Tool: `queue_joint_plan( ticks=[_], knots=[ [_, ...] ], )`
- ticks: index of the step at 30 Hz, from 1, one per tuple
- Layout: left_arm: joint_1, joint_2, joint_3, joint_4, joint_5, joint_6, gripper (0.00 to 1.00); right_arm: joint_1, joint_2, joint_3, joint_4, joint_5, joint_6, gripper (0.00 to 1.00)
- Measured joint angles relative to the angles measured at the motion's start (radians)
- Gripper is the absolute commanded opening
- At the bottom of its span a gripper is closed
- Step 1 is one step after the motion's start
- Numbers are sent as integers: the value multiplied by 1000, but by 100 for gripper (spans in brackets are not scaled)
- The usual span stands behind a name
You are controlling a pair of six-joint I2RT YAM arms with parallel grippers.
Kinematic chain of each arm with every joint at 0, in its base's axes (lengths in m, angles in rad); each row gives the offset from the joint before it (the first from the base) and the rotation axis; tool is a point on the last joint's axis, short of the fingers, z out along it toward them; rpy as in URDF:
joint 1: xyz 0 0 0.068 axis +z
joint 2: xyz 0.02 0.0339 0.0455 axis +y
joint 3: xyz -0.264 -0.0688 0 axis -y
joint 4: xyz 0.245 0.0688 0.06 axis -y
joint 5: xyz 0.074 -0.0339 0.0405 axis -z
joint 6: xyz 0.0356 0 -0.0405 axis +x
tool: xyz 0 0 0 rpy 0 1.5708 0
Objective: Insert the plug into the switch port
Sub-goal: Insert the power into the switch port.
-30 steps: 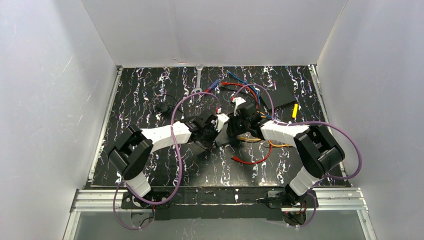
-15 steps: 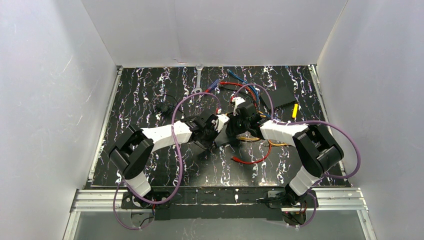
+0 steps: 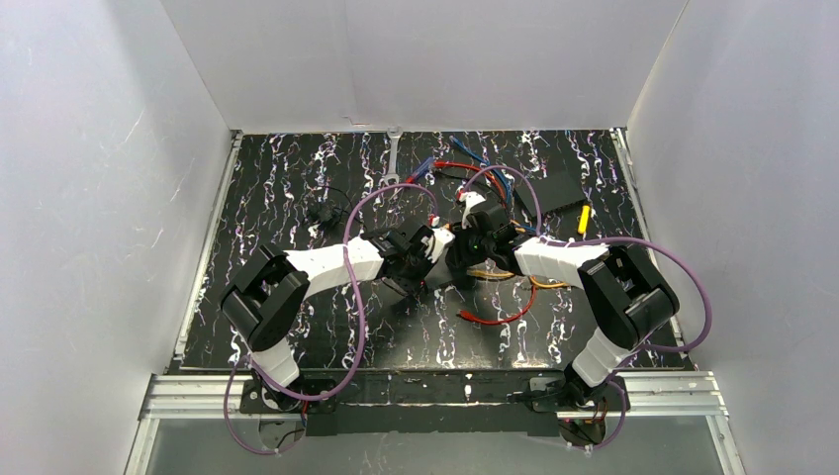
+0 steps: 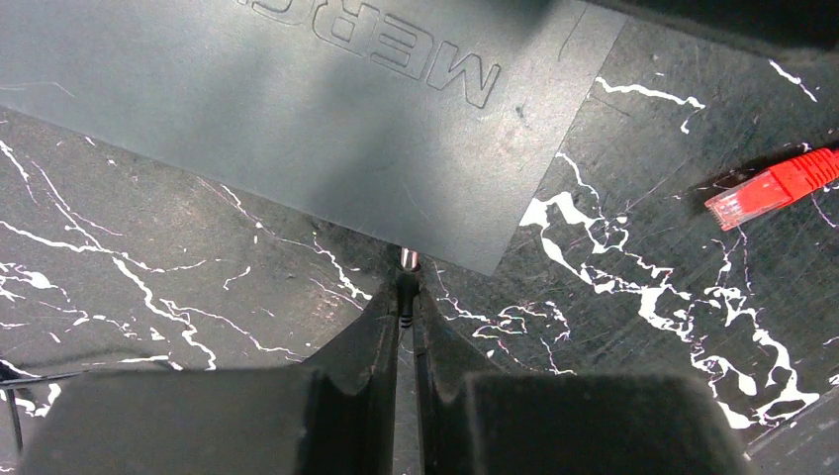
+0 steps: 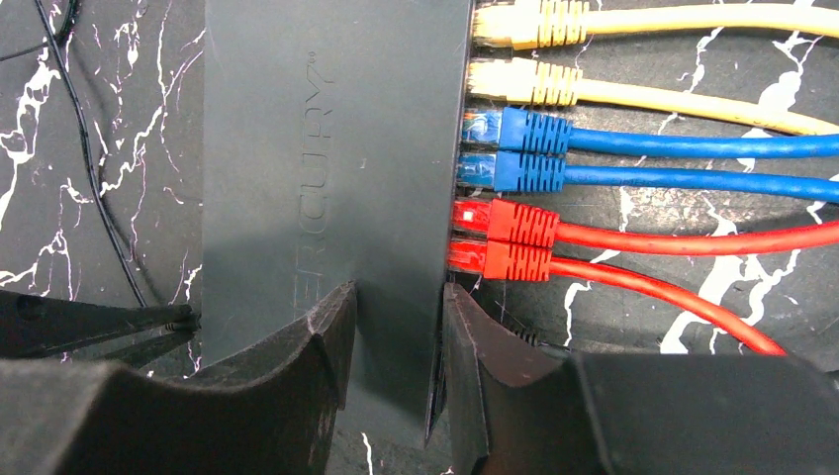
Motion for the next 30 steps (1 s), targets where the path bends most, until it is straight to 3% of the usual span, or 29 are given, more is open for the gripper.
queue_joint_plan(
  ticks=[30],
  knots=[
    [-2, 26, 97, -170, -35, 13, 0, -6, 12, 0, 23, -32, 6, 44]
  ],
)
